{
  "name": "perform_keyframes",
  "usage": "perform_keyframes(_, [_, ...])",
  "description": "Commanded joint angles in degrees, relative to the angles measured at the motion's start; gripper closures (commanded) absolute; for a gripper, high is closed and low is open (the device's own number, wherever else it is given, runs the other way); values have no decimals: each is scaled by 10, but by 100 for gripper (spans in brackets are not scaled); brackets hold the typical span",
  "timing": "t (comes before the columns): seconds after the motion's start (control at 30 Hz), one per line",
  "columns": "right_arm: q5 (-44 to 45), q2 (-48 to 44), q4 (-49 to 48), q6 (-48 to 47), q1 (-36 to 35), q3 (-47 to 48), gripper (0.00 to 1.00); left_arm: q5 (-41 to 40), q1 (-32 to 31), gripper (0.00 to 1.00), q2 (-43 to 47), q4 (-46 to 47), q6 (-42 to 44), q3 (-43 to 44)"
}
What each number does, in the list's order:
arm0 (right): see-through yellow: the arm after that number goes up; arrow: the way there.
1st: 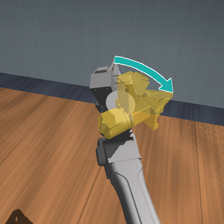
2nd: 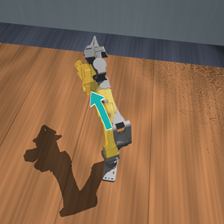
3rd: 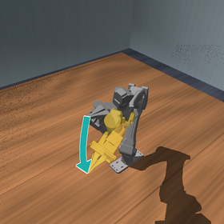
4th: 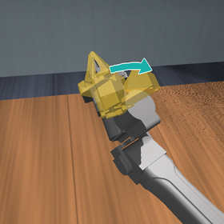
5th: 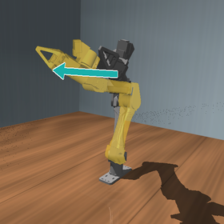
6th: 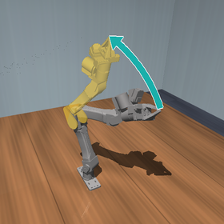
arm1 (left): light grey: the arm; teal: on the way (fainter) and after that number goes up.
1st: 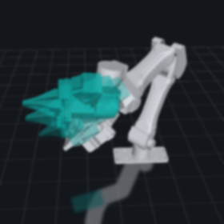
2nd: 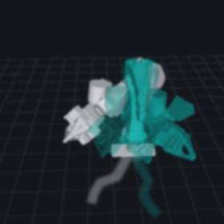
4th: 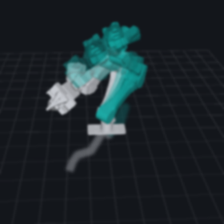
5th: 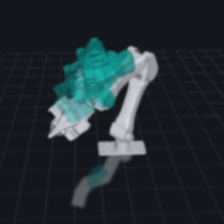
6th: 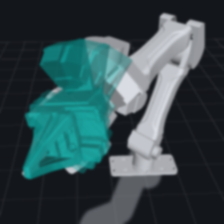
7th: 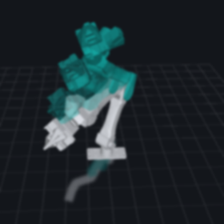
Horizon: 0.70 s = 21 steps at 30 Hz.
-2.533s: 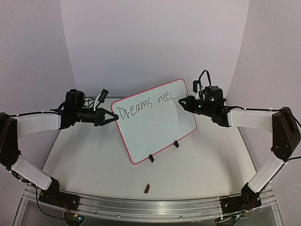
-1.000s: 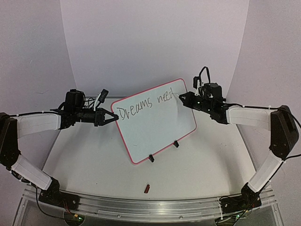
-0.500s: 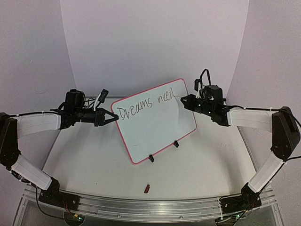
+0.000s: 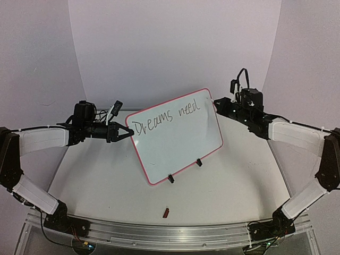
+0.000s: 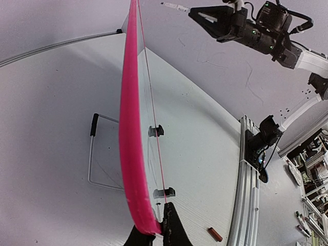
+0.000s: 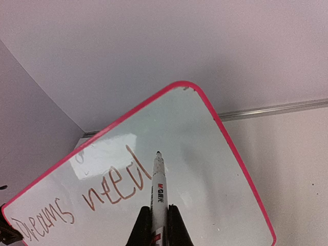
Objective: Write a sentence on the whiteboard
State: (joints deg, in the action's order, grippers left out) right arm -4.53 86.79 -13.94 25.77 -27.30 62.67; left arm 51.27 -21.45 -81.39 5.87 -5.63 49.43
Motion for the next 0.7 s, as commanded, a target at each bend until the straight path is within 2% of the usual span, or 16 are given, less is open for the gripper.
perform_keyframes(0.0, [-13,-70,-4,-16,2,9,100,-27,-13,100,3,-26,66,1])
perform_keyframes(0.47, [-105,-162,53,8,-3,-31,100,-35,-17,100,-2,-19,62,1])
perform_keyframes(0.67, [-123,-156,68,17,-50,-46,100,-36,-19,100,-4,-18,61,1])
